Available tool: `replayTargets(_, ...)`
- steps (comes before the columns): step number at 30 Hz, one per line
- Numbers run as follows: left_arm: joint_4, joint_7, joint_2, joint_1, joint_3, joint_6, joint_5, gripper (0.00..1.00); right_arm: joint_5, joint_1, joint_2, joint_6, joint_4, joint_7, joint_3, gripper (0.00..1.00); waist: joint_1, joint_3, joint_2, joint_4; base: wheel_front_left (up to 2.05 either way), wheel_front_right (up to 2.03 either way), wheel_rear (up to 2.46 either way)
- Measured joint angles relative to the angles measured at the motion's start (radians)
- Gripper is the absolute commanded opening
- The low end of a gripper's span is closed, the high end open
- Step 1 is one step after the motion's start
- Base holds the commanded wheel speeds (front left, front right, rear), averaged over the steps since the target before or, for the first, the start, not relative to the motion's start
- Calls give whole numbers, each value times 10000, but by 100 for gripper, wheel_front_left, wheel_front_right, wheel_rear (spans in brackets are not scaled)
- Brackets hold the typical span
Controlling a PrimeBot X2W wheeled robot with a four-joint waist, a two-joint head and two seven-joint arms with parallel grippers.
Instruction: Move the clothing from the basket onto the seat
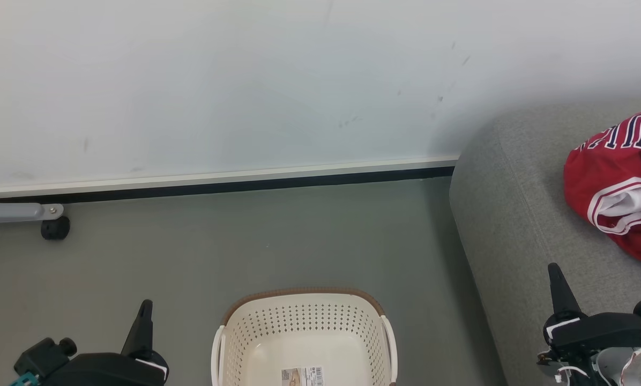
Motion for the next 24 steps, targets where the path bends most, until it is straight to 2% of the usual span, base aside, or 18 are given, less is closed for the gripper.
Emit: replayTargets(24, 215, 454, -280, -141, 571, -577, -2953, 0, 2729, 272, 602, 598, 86, 713, -1181, 0, 0, -134, 0, 53, 0, 0, 0)
